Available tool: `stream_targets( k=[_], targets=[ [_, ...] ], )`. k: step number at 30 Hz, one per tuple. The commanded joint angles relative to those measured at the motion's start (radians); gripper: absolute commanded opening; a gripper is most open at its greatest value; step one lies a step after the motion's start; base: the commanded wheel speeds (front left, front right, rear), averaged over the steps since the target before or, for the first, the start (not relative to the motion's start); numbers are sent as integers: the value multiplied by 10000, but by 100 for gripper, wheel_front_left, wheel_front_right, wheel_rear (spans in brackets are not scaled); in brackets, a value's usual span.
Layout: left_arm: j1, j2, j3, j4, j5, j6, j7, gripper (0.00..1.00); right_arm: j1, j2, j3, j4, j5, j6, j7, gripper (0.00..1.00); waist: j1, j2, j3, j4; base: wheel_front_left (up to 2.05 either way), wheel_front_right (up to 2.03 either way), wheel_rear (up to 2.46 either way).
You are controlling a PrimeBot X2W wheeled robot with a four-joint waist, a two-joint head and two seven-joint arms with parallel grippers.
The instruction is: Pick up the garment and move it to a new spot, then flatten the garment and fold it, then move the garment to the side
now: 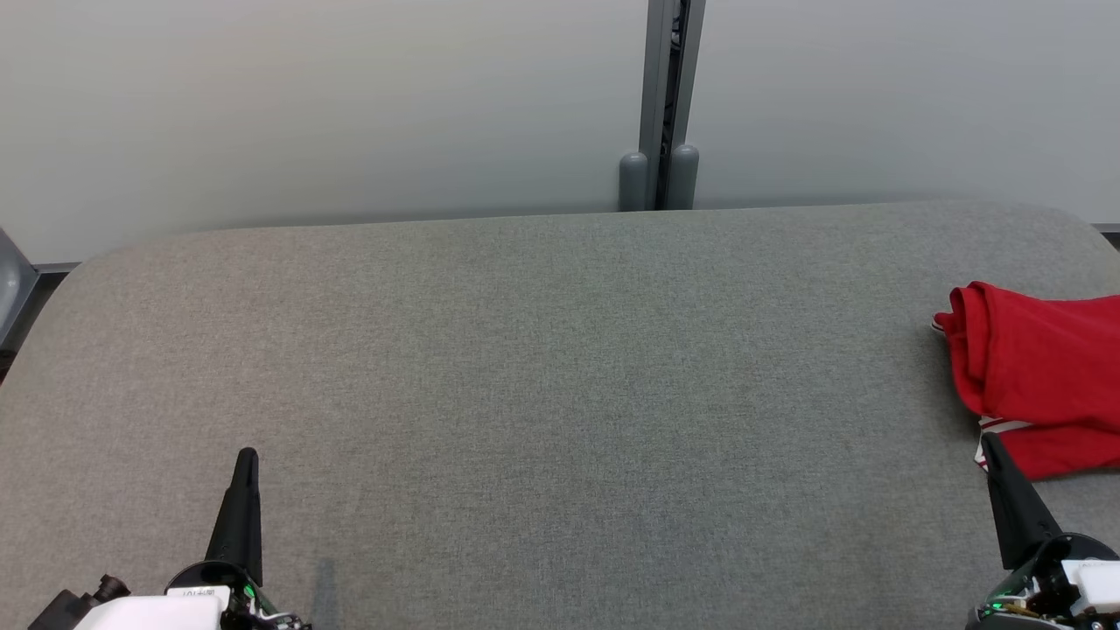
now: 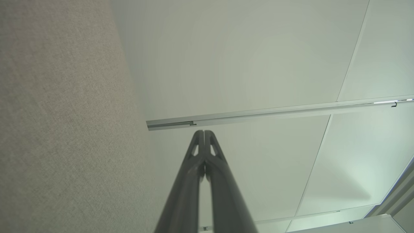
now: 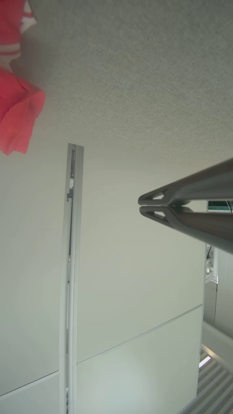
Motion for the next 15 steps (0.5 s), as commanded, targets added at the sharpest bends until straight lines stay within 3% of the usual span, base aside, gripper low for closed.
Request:
stream_targets(
  k=[1, 15],
  targets=[
    [-148, 44, 49, -44, -52, -41, 14, 0, -46, -25, -67, 6, 39, 0, 60, 0, 0, -1, 0, 1, 0, 0, 0],
    [-149, 27, 67, -43, -28, -41, 42, 0, -54, 18, -106, 12, -20, 0, 111, 0, 0, -1, 0, 1, 0, 0, 0]
  ],
)
